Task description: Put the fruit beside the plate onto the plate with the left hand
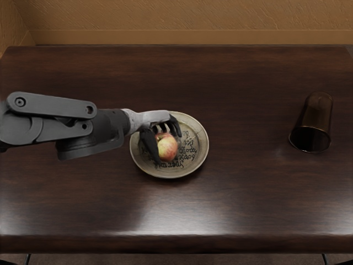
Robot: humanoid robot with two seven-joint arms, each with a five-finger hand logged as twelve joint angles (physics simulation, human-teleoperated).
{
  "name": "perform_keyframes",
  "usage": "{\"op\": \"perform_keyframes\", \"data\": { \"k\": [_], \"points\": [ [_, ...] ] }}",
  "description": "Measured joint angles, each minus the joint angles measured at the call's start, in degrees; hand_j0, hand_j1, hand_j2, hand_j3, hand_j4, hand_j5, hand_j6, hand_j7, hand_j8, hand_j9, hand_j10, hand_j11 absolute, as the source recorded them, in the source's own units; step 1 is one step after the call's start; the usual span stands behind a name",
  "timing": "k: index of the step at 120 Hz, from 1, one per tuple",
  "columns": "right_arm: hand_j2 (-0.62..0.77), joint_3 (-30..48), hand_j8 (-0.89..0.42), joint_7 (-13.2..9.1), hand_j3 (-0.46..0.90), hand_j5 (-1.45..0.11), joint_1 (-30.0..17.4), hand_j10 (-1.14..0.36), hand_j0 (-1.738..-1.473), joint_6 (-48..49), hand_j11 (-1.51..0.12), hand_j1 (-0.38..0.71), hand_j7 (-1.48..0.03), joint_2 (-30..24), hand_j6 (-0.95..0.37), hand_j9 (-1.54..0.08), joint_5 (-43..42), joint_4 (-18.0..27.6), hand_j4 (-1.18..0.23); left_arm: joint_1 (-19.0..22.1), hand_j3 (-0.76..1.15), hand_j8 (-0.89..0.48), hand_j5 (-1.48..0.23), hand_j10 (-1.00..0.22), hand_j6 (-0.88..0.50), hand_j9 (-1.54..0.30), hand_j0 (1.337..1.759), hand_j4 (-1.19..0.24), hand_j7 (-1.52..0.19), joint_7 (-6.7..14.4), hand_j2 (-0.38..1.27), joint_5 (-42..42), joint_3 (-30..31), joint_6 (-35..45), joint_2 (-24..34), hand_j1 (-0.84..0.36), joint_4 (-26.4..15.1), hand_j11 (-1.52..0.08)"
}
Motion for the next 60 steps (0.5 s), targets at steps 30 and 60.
{"op": "perform_keyframes", "data": {
  "k": [30, 60],
  "points": [
    [-0.01, 0.00, -0.03, 0.00, 0.00, -0.04, 0.02, -0.03, -1.658, 0.00, -0.04, -0.31, -0.04, 0.00, -0.03, -0.04, -0.01, 0.00, -0.03, -1.74, 0.00, -0.28, -0.42, -0.32, -0.27, -0.42, 1.658, -0.31, -0.42, -0.13, 0.09, -6.32, -5.37, -9.48, 12.15, 0.00, 0.64, -0.42],
    [-0.01, 0.00, -0.03, 0.00, 0.00, -0.04, 0.01, -0.03, -1.658, 0.00, -0.04, -0.31, -0.04, 0.00, -0.03, -0.04, 0.00, 0.00, -0.03, 9.65, 0.00, -0.26, -0.36, -0.27, -0.26, -0.36, 1.658, -0.27, -0.36, -0.16, 0.06, -34.18, -12.19, -26.36, 34.79, 0.03, 0.87, -0.36]
  ]
}}
